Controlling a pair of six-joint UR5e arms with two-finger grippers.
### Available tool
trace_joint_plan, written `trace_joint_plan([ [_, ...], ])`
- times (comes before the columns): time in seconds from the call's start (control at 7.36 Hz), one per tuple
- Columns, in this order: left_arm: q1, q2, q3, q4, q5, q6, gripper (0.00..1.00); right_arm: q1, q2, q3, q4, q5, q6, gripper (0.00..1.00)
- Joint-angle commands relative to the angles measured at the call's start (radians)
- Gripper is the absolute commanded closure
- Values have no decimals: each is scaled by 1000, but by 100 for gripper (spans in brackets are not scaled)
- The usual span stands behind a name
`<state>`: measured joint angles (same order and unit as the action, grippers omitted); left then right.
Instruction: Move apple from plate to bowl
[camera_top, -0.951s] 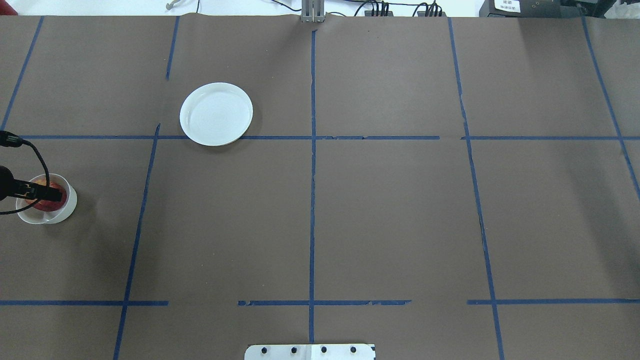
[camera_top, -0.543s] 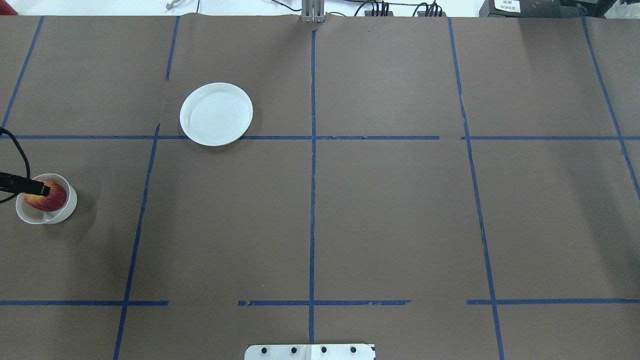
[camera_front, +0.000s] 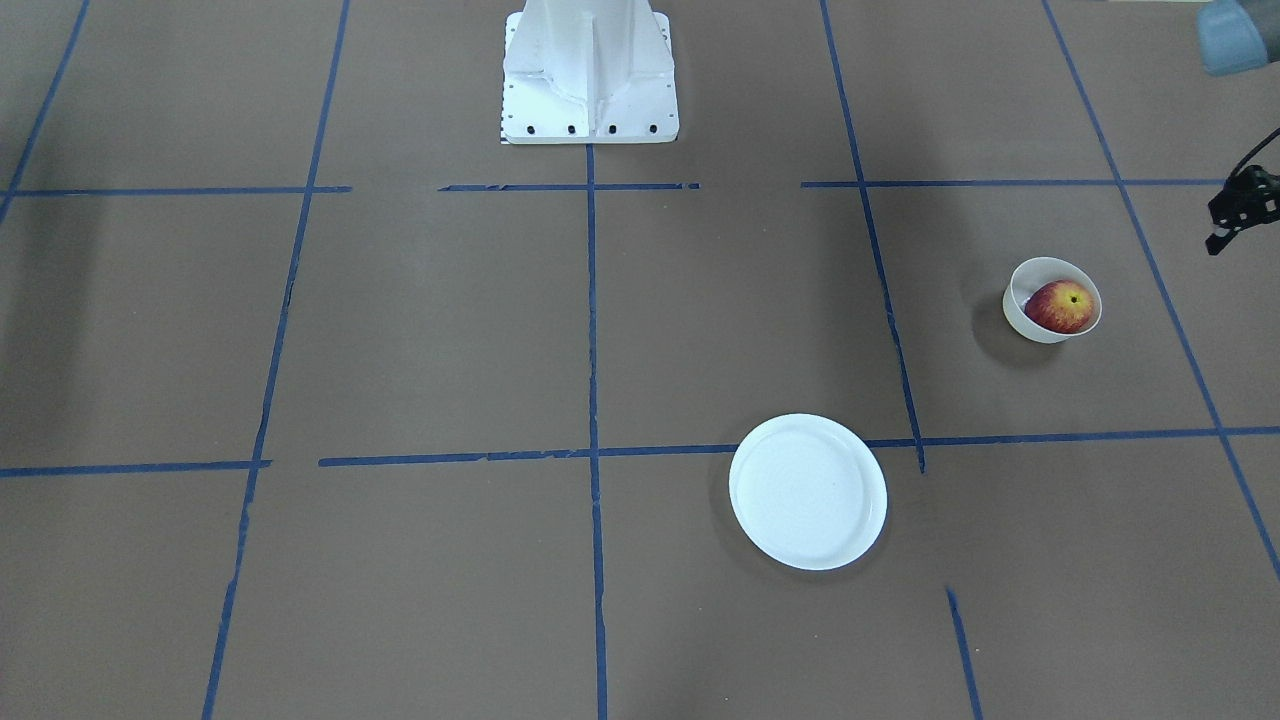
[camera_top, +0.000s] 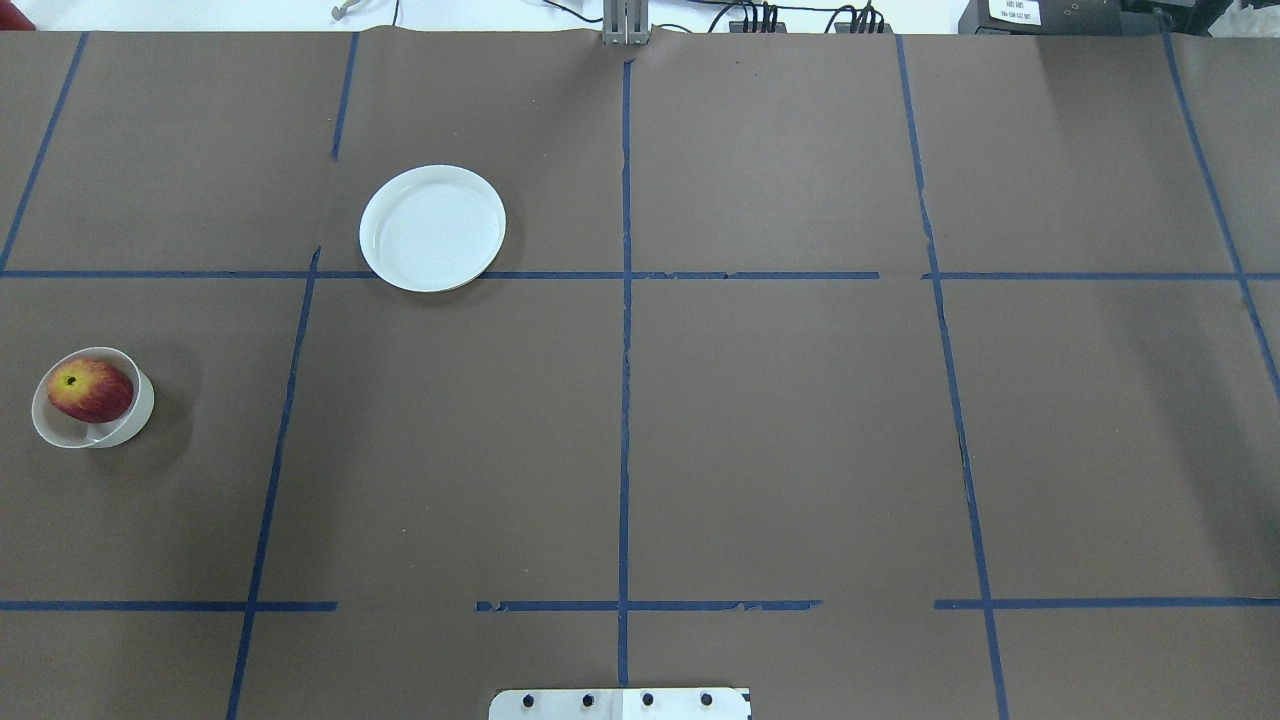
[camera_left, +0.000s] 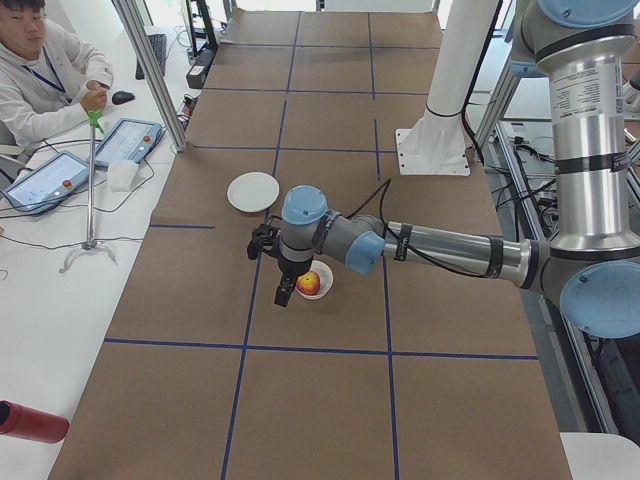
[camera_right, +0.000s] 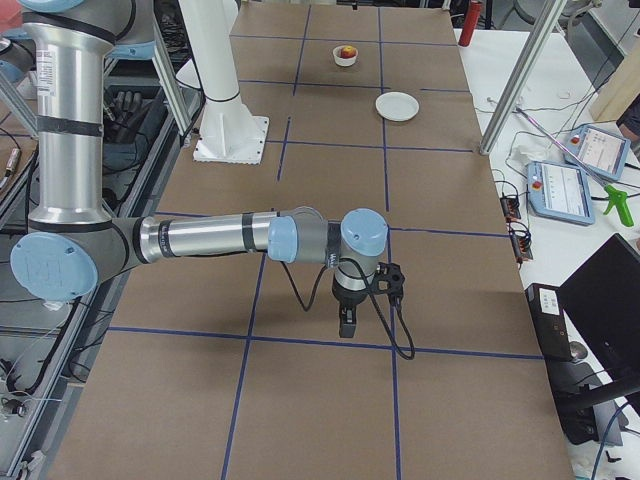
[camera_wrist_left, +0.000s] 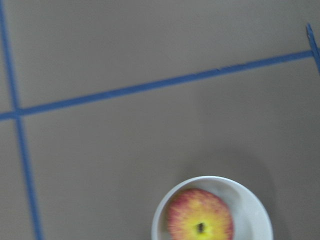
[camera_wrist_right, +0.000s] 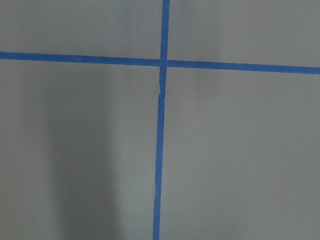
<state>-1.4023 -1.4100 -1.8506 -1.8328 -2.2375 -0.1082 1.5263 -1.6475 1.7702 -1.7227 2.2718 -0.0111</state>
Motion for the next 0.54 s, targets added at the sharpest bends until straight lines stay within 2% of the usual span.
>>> trace_joint_plan([
  [0.0,-87,-15,39,61,-60,62,0,0,0,0,0,0,0,0],
  [0.14,-99,-50,77,63,-74,64,0,0,0,-2,0,0,0,0],
  [0.41,-100,-58,97,61,-74,64,0,0,0,-2,0,0,-1,0],
])
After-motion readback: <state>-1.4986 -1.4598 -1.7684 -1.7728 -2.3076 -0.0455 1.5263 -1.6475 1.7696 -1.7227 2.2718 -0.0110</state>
